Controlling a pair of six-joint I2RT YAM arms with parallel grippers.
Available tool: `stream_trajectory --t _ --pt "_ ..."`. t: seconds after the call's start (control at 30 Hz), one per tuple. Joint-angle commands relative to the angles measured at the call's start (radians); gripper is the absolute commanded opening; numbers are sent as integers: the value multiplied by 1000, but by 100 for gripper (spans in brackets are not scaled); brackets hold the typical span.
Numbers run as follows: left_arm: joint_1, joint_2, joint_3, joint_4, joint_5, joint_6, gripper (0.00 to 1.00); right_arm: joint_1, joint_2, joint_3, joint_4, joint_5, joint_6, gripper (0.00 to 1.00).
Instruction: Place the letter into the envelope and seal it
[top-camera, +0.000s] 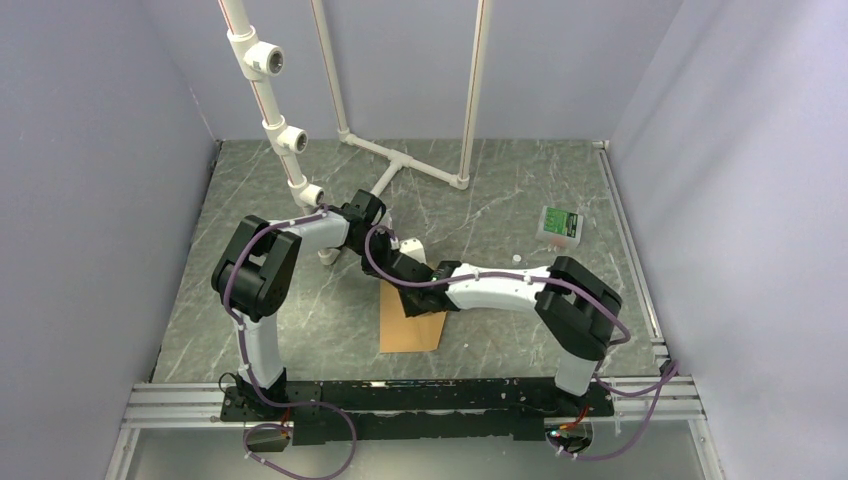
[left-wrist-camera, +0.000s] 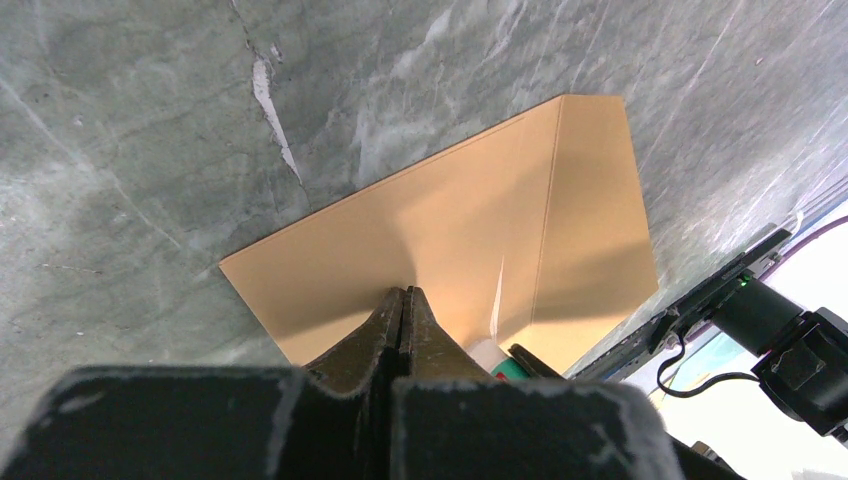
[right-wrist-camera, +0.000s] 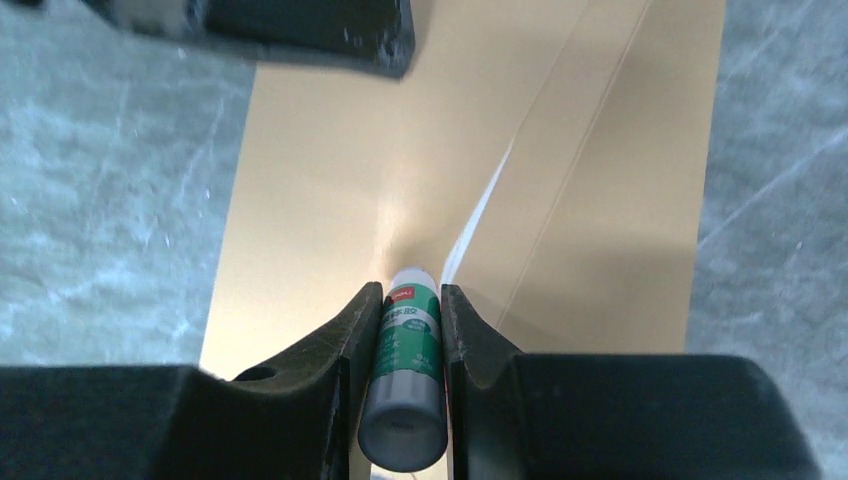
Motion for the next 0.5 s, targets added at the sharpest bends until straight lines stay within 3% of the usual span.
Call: stream_trajectory --t 0.0,0.47 --pt "-22 67 -57 -94 -87 34 2 12 -18 -53 -178 -92 33 0" --pt "-22 64 -59 -100 -90 36 3 -66 98 96 -135 14 -30 0"
